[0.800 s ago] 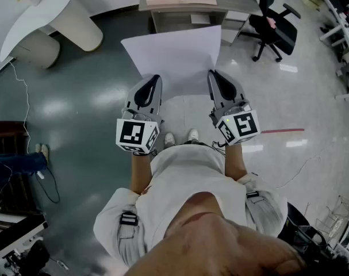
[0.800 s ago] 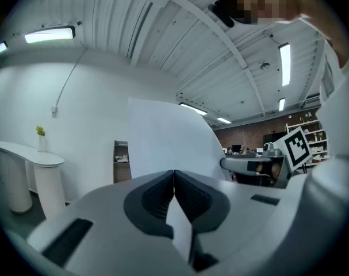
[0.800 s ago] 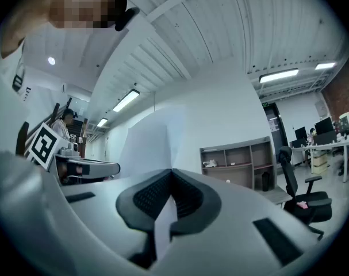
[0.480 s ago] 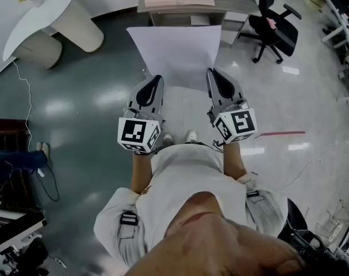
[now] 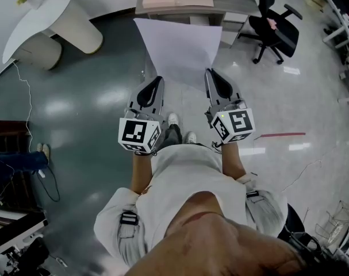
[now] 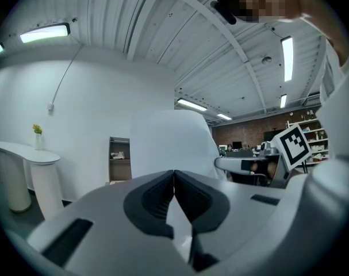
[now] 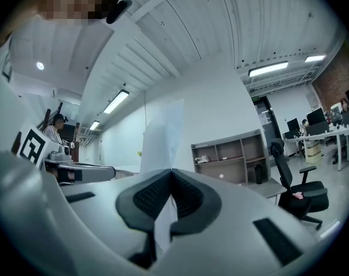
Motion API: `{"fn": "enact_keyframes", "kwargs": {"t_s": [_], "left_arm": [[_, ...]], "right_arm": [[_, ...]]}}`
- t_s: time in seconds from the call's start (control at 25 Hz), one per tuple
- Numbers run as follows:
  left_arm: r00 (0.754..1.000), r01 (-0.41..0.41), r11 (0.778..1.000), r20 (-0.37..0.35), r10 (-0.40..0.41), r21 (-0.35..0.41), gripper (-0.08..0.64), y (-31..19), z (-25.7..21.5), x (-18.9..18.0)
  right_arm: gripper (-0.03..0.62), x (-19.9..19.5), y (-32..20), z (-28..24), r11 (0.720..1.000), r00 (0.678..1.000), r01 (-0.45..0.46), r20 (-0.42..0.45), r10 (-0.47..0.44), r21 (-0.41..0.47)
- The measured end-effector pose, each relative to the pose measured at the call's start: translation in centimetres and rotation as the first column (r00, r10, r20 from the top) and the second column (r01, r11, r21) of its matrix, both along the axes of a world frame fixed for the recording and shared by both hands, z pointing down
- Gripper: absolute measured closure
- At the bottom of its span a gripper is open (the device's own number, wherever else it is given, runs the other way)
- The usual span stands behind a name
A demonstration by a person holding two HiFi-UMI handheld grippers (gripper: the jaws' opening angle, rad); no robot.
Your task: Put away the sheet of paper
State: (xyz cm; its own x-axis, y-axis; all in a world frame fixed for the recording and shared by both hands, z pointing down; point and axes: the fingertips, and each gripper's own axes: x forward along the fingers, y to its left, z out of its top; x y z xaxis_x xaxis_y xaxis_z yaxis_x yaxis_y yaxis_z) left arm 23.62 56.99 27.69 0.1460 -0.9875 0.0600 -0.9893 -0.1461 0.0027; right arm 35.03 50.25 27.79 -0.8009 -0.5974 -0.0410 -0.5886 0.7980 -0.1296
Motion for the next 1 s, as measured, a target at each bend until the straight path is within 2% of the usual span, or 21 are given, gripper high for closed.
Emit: {"fn": "enact_keyframes", "kwargs": {"t_s": [0.6,1.0], "left_arm": [[0.997,-0.067,0.998,-0.024,0.067,0.004,0.538,-8.3,0.8,-7.6],[0.994,-0.106,0.994,-0.029,0.107,0.006,0.538,-11.8,0.9,-12.6]], "right_arm": [[0.574,-7.1,-7.4,0.9,0.998,0.996,-0.070,-0.054,0.069,-0.009],[0.574,-11.9,-10.0,1.2,0.995,0.992,-0.104,-0.076,0.103,-0.011]]}}
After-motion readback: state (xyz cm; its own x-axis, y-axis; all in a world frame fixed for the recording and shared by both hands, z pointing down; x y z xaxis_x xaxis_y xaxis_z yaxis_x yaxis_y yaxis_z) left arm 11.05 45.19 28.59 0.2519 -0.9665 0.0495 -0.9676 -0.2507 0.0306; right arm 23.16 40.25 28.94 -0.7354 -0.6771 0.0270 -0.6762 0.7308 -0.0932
